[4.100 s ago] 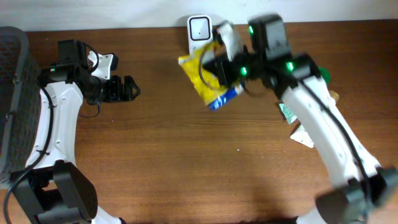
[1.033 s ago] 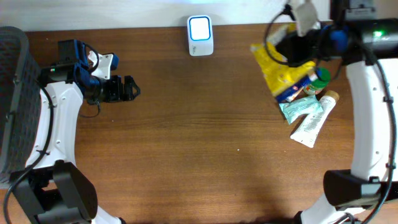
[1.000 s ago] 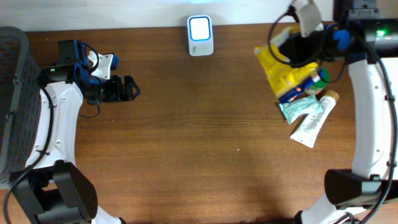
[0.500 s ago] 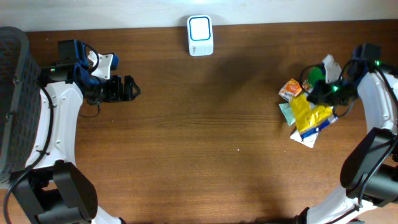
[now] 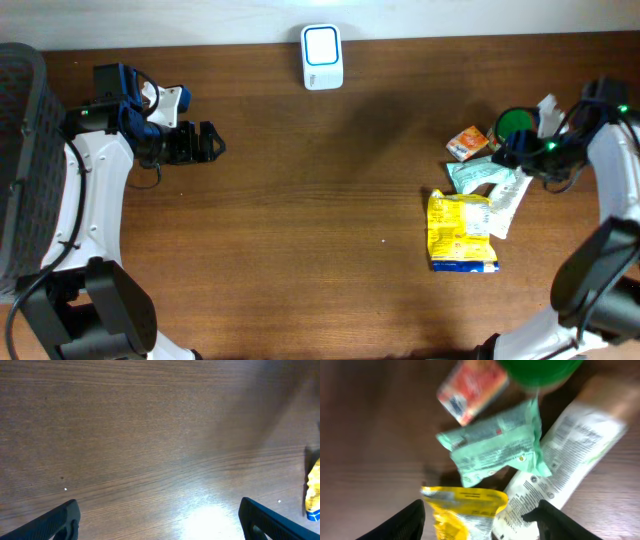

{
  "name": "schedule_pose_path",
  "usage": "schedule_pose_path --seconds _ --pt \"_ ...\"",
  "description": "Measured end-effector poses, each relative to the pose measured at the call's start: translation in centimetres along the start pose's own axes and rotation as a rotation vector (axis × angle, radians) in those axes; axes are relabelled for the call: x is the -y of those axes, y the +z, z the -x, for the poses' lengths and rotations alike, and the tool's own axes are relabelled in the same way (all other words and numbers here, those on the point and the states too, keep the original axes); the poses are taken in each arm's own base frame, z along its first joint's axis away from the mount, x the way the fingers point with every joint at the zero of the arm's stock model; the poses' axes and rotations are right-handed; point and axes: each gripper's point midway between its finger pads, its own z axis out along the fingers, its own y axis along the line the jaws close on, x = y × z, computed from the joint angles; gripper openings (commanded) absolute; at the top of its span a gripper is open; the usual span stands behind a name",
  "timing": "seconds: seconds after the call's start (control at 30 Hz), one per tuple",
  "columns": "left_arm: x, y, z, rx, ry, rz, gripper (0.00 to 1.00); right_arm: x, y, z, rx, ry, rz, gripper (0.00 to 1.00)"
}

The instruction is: Scan the item barcode

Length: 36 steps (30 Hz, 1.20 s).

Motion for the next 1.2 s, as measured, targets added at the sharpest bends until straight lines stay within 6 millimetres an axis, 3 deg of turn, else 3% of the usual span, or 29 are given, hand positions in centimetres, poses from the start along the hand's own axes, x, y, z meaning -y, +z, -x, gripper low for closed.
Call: schedule_pose_path --seconds 0.1,0.17,0.2,0.23,0.37,0.5,0.67,0.87,1.03,1.2 --pt "0.0 0.0 0.0 0.0 0.0 0.0 0.99 -2.4 -5.3 1.4 0.114 -0.043 -0.011 0.69" --pt "0.0 0.0 0.0 0.0 0.0 0.0 0.99 -5.3 -9.0 1.5 0.186 -0.108 -0.01 0.69" --pt "0.0 0.0 0.0 0.0 0.0 0.0 0.99 -7.0 -10.7 1.2 0.22 -0.152 -0.003 0.87" --pt "0.0 0.0 0.0 0.0 0.0 0.0 0.99 -8.7 -12.1 0.8 0.25 -0.197 0.006 0.98" --pt "0.0 0.0 0.0 0.0 0.0 0.0 0.99 -15.4 -17.2 -2.5 0.369 -0.388 0.062 0.98" --pt "0.0 0.0 0.0 0.0 0.0 0.0 0.99 -19.0 -20.7 -7.0 0.424 -0.501 0.11 0.98" --pt "0.0 0.0 0.0 0.0 0.0 0.0 0.99 -20.1 -22.0 -12.2 0.376 -0.55 0.145 0.98" --pt "0.0 0.0 0.0 0.0 0.0 0.0 0.99 -18.9 -21.6 -14.0 0.308 -0.528 0.098 0.98" --pt "0.0 0.0 0.0 0.0 0.0 0.0 0.99 -17.5 -21.7 -12.8 0.342 -0.52 -0.002 0.98" --pt "0.0 0.0 0.0 0.0 0.0 0.0 0.99 -17.1 -22.3 -8.9 0.526 -0.54 -0.079 0.98"
